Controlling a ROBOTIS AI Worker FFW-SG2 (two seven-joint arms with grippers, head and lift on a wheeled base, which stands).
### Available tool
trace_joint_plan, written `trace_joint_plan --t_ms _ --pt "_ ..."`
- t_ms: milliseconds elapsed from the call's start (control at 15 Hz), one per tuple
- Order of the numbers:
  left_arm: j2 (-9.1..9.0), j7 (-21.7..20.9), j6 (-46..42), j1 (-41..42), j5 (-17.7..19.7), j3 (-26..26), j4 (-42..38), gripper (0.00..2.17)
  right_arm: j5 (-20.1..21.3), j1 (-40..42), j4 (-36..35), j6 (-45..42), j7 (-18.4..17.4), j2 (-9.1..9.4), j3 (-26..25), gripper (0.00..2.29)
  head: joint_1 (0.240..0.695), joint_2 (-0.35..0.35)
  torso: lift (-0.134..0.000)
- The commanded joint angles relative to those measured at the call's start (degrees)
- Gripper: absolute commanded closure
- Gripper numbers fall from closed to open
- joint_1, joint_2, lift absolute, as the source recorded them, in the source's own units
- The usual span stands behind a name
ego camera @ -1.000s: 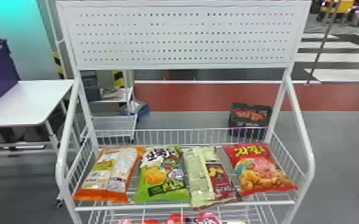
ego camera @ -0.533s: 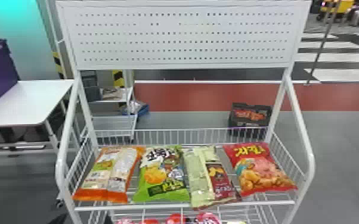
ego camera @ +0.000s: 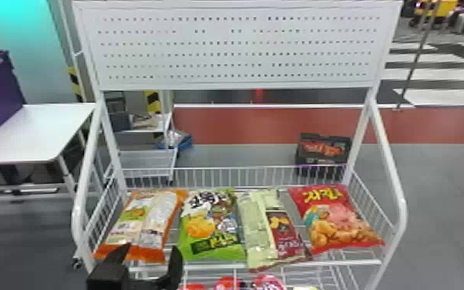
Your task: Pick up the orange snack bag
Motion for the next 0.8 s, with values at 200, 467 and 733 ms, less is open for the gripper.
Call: trace_joint_plan --t_ms 200,467,733 --pt "-1.44 -0.2 4.5 -8.0 1.1 -0.7 6.3 0.09 -0.2 -0.4 0.6 0.0 0.0 -0.36 0.3 0.17 0.499 0.0 0.0" --pt "-1.7 -0.2 6.1 -11.5 1.7 -0.8 9.9 0.09 -0.3 -0.4 0.6 0.0 -0.1 -0.53 0.3 0.17 0.499 0.0 0.0" --pt "-1.97 -0.2 7.5 -12.5 1.7 -0.3 10.8 0.1 -0.3 -0.4 0.5 0.0 -0.1 -0.53 0.2 0.17 0.499 0.0 0.0"
